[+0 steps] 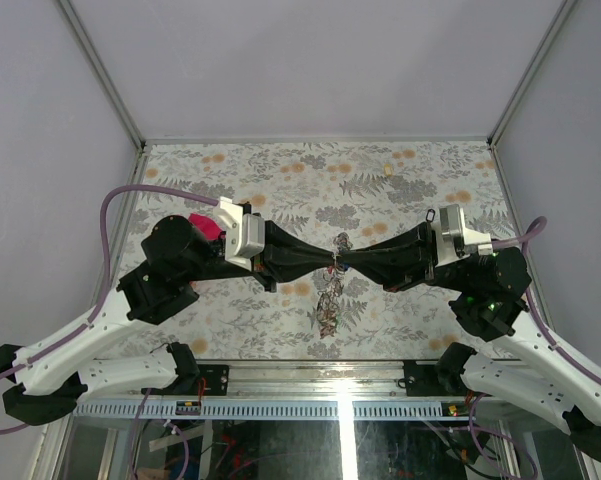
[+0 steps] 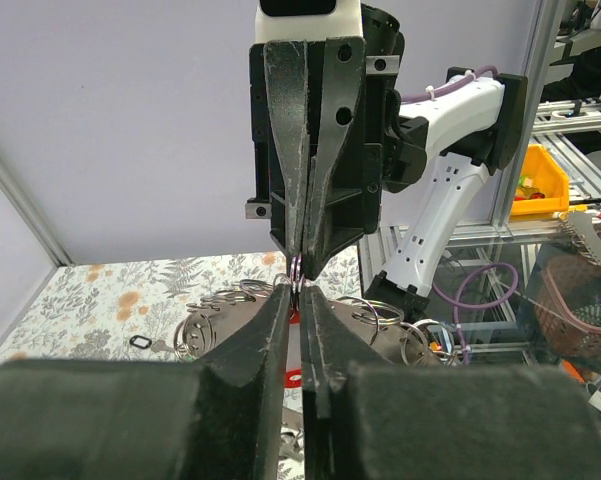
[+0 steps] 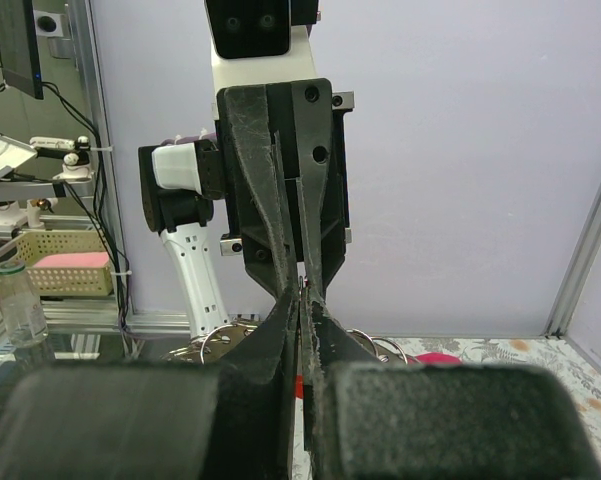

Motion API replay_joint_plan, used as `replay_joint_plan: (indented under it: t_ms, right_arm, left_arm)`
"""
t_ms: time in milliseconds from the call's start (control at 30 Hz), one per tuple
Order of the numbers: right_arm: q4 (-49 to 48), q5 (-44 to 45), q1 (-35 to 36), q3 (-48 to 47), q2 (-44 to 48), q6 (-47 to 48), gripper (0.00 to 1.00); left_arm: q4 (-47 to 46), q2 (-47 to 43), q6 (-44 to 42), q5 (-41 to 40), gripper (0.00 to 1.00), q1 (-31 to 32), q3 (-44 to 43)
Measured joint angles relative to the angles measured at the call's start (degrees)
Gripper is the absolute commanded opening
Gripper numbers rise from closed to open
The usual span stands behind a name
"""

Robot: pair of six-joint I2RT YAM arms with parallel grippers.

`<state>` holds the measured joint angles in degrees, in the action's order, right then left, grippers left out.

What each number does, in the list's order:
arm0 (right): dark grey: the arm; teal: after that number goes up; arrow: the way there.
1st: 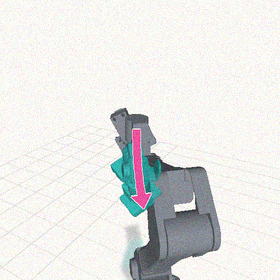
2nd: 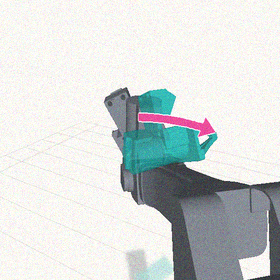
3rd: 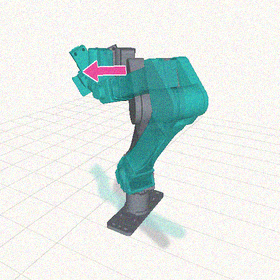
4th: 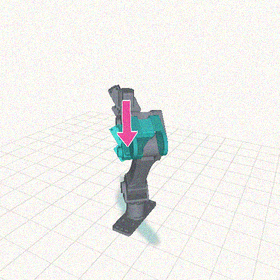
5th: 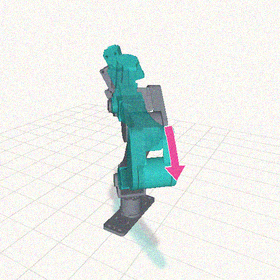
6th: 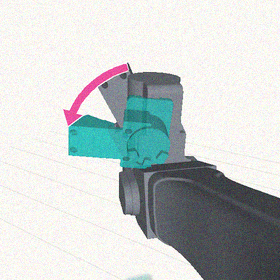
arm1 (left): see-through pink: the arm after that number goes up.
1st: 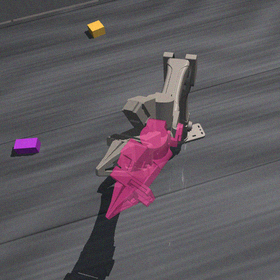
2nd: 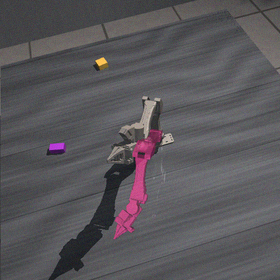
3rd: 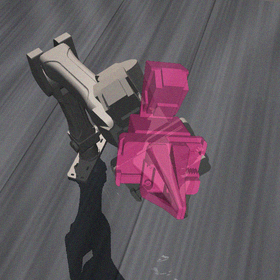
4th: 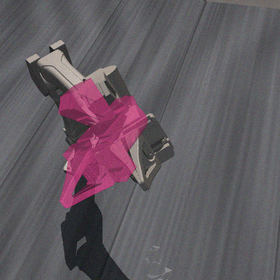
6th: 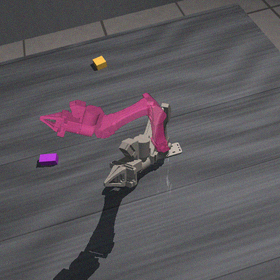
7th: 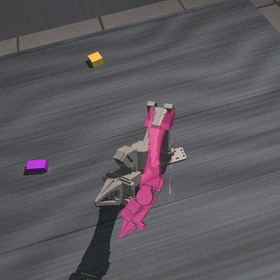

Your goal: Put the keys on the keyring

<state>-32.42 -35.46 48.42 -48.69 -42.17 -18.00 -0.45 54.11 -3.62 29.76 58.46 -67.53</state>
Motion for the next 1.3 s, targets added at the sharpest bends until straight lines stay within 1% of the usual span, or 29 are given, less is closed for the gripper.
replay_joint_plan:
  t_ms: [33, 167, 300, 433, 533, 733, 933, 1100, 1300]
  right_arm:
    - [0.0, 0.0, 0.0, 0.0, 0.0, 0.0, 0.0]
    - [-0.02, -0.02, 0.0, 0.0, 0.0, 0.02, 0.0]
    - [1.2, 0.04, 0.0, -0.26, 0.15, 0.55, 0.14]
    - [7.85, 0.9, 0.0, -2.97, 1.14, 3.56, 0.28]
    - [13.03, 2.01, 0.0, -5.49, 2.38, 6.27, 0.33]
    - [26.25, 6.4, 0.0, -10.99, 4.24, 11.28, 0.37]
    - [37.55, 8.74, 0.02, -14.82, 2.08, 14.51, 0.38]
    - [44.04, 9.33, 0.02, -16.15, -1.62, 15.58, 0.4]
    - [47.39, 8.0, 0.02, -16.17, -5.27, 15.93, 0.41]
  left_arm:
    - [0.0, 0.0, 0.02, 0.0, 0.01, 0.0, 0.0]
    - [0.0, 0.07, 0.17, -0.02, 0.0, 0.0, 0.0]
    - [2.21, 0.74, -0.37, -0.22, 0.0, 0.0, -1.36]
    - [9.62, 3.04, -3.52, -0.37, 0.0, 0.0, -6.43]
    - [16.96, 4.87, -6.75, -0.76, 0.0, 0.0, -9.99]
    - [33.51, 9.49, -13.75, -2.47, 0.0, 0.0, -18.12]
    - [47.1, 14.82, -19.67, -5.22, 0.0, 0.0, -26.4]
    - [55.15, 19.1, -23.1, -7.37, 0.0, 0.0, -30.75]
    - [59.89, 20.94, -24.87, -9.29, 0.0, 0.02, -32.26]
